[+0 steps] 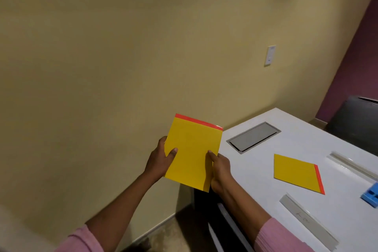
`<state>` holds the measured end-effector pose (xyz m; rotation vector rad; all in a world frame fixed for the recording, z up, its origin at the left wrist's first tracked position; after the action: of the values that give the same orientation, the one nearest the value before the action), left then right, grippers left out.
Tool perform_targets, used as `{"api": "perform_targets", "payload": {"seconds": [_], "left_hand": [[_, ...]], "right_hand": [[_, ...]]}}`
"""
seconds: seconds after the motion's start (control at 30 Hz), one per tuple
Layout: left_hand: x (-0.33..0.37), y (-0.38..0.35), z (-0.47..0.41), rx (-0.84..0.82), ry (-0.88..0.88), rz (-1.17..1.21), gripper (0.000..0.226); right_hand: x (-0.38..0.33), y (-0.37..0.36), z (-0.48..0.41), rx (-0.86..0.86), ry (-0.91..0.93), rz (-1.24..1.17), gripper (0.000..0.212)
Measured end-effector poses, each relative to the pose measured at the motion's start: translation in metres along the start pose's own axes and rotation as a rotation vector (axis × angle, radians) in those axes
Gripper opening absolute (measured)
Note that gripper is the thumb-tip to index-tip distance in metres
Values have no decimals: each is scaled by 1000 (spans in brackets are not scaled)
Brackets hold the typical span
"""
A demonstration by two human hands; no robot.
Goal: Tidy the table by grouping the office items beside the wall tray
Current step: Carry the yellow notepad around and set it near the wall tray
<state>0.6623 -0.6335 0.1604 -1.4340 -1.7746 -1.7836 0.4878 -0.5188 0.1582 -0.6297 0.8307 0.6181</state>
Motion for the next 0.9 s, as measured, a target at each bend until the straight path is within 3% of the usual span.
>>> {"api": "perform_targets", "payload": {"seconds": [0.13,0.23,0.47,0.67,0.9], "left_hand": [[-9,-23,-44,-93,-20,38,61],[-18,-40,-74,-170,-42,88,59],[-29,-83,-173,-371,-138,172,58],[-32,-113,-257,-517,-206,202,56],[-29,-151,-310,-717,-376,134,69]], "right_hand": [[-11,3,-27,100,-4,-46,12],[-17,4,-46,162,-14,-70,26],[-37,1,-105,351,38,-166,9],[-58,-12,-148,535,73,-252,12],[-71,-4,-183,740,105,-328,15]]}}
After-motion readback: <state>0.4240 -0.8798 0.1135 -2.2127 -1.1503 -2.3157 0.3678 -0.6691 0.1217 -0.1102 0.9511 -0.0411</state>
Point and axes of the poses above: each hand's wrist, its own z-axis away from the middle knuckle, its own y-axis out of the back of the hand, x = y × z, the point moved 1 cm from there along -z, towards the middle knuckle, and after that the axes turned 6 degrees about -y, right-handed, at the moved point
